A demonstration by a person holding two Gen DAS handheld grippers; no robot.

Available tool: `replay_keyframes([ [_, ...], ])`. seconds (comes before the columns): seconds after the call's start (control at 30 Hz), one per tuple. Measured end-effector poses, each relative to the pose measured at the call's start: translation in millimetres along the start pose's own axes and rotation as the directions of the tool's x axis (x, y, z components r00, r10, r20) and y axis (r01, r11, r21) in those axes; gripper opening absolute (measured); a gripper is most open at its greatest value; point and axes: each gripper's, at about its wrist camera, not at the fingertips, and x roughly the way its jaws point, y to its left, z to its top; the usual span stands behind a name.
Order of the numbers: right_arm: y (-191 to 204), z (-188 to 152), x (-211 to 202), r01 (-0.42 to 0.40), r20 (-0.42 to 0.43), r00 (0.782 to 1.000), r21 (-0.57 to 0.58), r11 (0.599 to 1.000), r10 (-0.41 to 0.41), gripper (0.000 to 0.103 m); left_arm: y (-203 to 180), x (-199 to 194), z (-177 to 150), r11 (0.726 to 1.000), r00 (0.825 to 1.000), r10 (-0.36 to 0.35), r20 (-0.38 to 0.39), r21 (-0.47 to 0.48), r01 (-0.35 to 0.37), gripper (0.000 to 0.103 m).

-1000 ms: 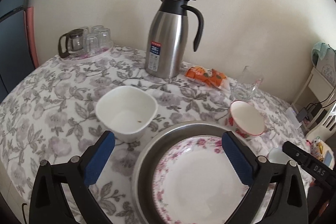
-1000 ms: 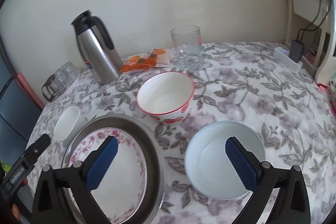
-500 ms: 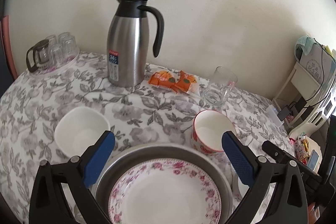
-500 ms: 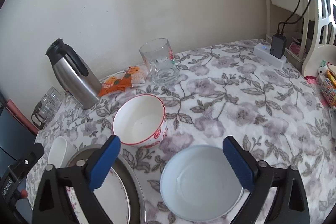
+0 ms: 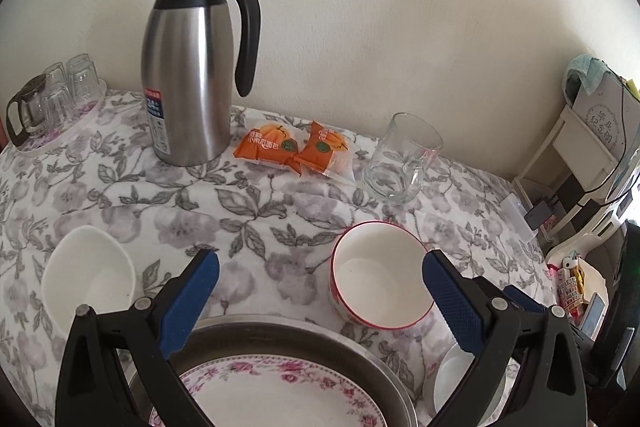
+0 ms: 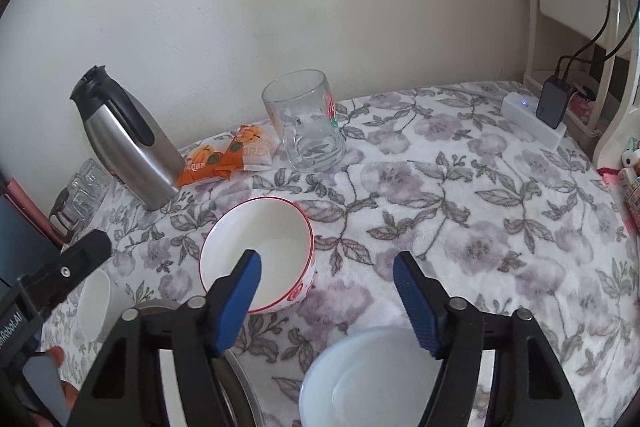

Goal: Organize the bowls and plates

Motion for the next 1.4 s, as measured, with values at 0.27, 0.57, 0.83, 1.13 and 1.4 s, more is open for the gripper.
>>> replay_keyframes([
  [0.27,4,2,32,-0.008,-0.059,0.998,0.004,1.0,0.008,0.055,-11,45,0,0.999,0.993,-0.029,-0.118,0.032,0.033,0.097],
  [0.57,8,-3,61,-0.012,-0.128,0.992,0.004,1.0,0.013,0.036,-10,81,-10,0.998,0.971,-0.052,-0.233,0.018,0.057,0.058],
  [0.83,15,-8,74,-0.023,-0.168,0.985,-0.012,1.0,0.021,0.022,-15,94,-16,0.994,0.959,-0.089,-0.27,0.031,0.101,0.034],
  [1.13,19,-10,80,-0.023,-0.176,0.984,-0.024,0.999,0.018,0.021,-14,100,-17,0.994,0.958,-0.085,-0.273,0.04,0.1,0.027],
  [1.4,22,-9,75,-0.02,-0.164,0.986,-0.048,0.999,0.011,0.021,-12,94,-15,0.993,0.962,-0.1,-0.253,0.036,0.112,0.027],
])
